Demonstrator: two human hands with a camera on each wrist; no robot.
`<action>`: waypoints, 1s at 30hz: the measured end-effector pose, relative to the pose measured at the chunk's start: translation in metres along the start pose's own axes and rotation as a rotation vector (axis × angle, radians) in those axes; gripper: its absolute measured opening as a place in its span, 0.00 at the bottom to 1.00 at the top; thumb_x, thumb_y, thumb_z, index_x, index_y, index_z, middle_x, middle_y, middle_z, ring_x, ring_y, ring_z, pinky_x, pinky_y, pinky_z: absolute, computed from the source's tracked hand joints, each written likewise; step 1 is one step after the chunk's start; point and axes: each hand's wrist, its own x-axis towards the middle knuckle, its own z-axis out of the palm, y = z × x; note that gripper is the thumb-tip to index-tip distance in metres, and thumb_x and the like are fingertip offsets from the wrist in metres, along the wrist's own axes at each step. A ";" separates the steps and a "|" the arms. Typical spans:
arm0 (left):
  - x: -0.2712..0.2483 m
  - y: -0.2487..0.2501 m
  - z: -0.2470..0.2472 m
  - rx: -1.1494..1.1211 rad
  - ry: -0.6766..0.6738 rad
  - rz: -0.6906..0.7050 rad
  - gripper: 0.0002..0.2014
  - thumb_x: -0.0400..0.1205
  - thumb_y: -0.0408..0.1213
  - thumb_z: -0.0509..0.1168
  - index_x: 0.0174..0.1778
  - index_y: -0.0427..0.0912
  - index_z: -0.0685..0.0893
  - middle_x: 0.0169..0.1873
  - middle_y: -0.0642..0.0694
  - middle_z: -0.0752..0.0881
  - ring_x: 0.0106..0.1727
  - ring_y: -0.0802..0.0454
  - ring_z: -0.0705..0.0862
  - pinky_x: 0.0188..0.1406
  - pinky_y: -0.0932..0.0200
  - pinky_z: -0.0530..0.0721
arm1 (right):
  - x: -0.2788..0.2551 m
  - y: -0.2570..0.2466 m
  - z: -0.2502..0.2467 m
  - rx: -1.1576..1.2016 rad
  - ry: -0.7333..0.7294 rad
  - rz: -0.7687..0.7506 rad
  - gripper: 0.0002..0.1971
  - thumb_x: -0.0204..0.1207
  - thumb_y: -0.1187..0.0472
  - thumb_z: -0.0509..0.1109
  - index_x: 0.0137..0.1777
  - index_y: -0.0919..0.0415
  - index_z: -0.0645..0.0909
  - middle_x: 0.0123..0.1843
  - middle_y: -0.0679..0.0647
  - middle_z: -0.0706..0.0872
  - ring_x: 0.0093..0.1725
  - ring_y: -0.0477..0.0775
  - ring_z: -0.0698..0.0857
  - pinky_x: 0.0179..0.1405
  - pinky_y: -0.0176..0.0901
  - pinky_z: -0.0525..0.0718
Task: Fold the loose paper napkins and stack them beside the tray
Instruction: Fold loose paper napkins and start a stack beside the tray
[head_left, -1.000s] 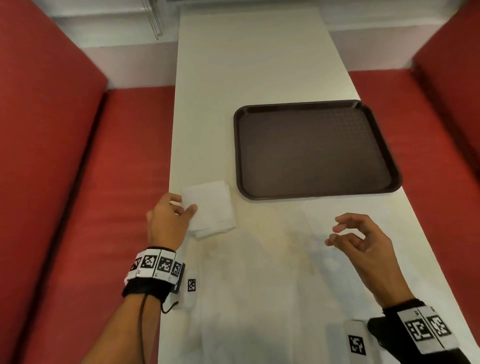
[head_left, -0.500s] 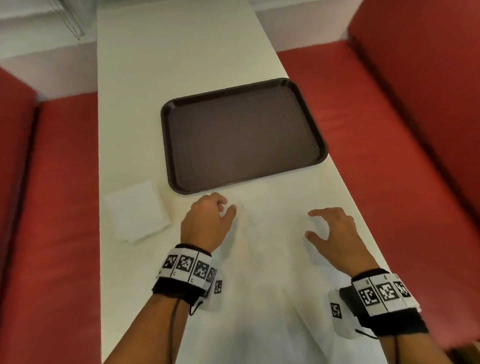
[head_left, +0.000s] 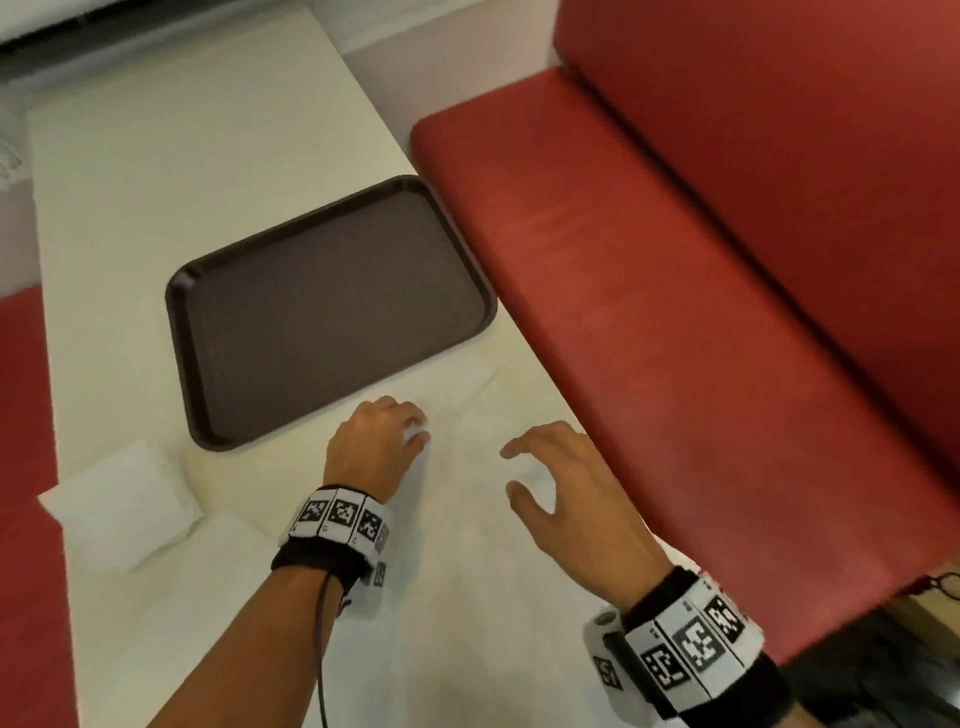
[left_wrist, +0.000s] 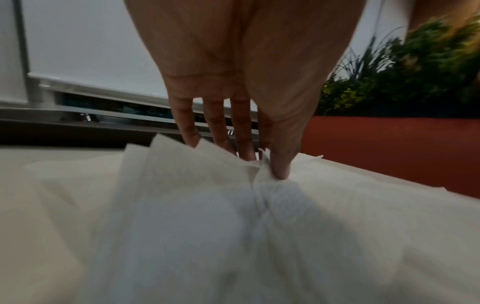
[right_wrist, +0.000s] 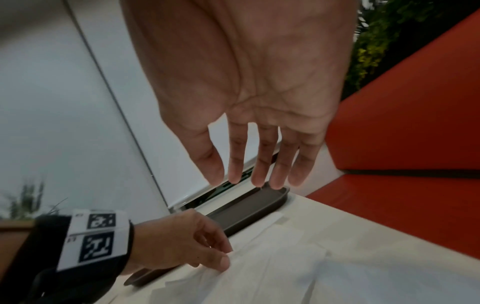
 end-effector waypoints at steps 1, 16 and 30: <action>0.000 0.001 -0.001 -0.014 -0.015 -0.024 0.08 0.83 0.47 0.69 0.55 0.53 0.88 0.49 0.53 0.86 0.53 0.51 0.83 0.51 0.50 0.84 | 0.000 -0.001 0.001 0.000 -0.001 -0.017 0.12 0.81 0.56 0.69 0.63 0.46 0.80 0.62 0.38 0.77 0.64 0.40 0.76 0.64 0.28 0.73; -0.006 -0.009 -0.012 -0.605 -0.166 -0.377 0.08 0.71 0.39 0.83 0.37 0.44 0.90 0.32 0.48 0.89 0.32 0.55 0.83 0.33 0.64 0.80 | -0.012 0.003 0.008 -0.029 -0.053 -0.092 0.12 0.80 0.58 0.67 0.62 0.46 0.79 0.56 0.40 0.77 0.57 0.42 0.78 0.54 0.43 0.83; 0.006 0.000 -0.018 -0.238 -0.187 -0.229 0.08 0.76 0.32 0.73 0.35 0.45 0.81 0.32 0.48 0.84 0.35 0.52 0.80 0.31 0.66 0.73 | -0.016 -0.008 0.017 -0.008 -0.067 -0.007 0.18 0.75 0.66 0.65 0.61 0.46 0.80 0.54 0.39 0.79 0.53 0.42 0.82 0.49 0.39 0.82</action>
